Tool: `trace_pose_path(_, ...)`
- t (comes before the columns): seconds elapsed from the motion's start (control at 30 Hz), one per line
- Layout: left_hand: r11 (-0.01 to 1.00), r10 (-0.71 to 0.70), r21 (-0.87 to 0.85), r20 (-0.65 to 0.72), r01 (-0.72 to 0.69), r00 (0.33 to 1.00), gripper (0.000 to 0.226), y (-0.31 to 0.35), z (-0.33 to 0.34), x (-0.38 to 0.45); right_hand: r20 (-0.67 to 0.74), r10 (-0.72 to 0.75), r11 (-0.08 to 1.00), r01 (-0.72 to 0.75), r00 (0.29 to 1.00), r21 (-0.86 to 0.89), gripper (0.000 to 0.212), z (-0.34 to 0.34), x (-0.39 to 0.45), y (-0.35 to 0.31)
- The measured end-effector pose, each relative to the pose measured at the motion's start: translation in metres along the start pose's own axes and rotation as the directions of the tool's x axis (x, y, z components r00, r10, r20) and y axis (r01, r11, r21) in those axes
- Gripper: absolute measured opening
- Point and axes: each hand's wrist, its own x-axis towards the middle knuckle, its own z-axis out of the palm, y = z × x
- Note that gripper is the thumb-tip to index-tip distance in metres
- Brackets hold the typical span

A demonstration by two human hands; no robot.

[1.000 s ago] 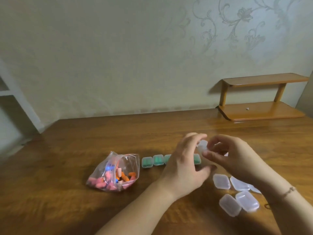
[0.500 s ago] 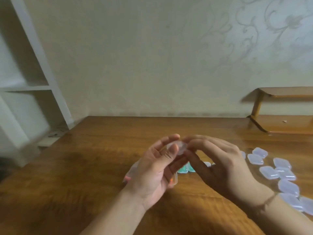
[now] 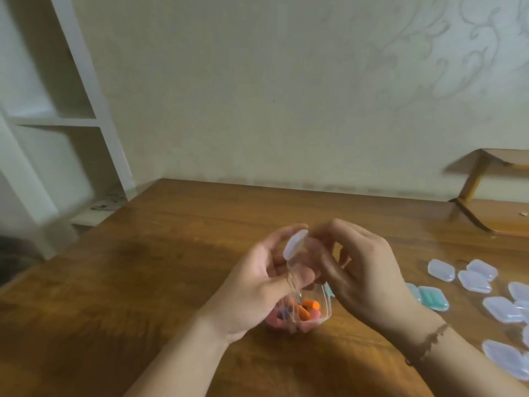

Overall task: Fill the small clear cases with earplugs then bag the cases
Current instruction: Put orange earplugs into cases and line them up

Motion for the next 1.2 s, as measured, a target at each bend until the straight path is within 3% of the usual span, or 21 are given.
trace_pose_path(0.07,0.999,-0.012,0.043,0.03,0.011,0.999,0.047,-0.003,0.002,-0.002,0.113,0.023,0.995,-0.033,0.993,0.09,0.009,0.0,0.003,-0.001)
trace_pose_path(0.13,0.992,-0.047,-0.12,-0.007,0.046,0.999,0.041,0.001,0.002,-0.003,0.168,0.026,0.984,-0.055,0.985,0.17,0.011,-0.005,0.007,-0.001)
trace_pose_path(0.23,0.959,-0.098,-0.282,-0.201,0.038,0.975,0.034,0.005,-0.008,0.001,0.22,0.153,0.946,-0.207,0.964,0.249,0.01,-0.024,0.013,0.003)
trace_pose_path(0.33,0.937,-0.138,-0.349,-0.335,0.013,0.932,0.032,0.003,-0.014,0.006,0.512,0.219,0.974,-0.159,0.831,-0.159,0.013,-0.031,0.012,0.007)
trace_pose_path(0.4,0.908,-0.177,-0.419,-0.332,0.023,0.927,0.029,0.001,-0.013,0.008,0.594,0.278,0.934,-0.067,0.755,-0.352,0.013,-0.023,0.007,0.005)
trace_pose_path(0.63,0.811,-0.219,-0.583,-0.381,-0.05,0.898,0.036,0.003,-0.018,0.01,0.557,0.44,0.846,-0.118,0.704,-0.52,0.024,0.007,-0.006,0.007)
trace_pose_path(0.9,0.837,-0.232,-0.545,-0.422,-0.04,0.876,0.043,-0.005,-0.02,0.014,0.658,0.47,0.872,-0.191,0.588,-0.451,0.021,0.011,-0.009,0.004)
trace_pose_path(1.2,0.867,-0.157,-0.492,-0.425,-0.082,0.892,0.047,-0.007,-0.011,0.012,0.613,0.415,0.906,-0.248,0.672,-0.342,0.02,-0.032,0.011,0.002)
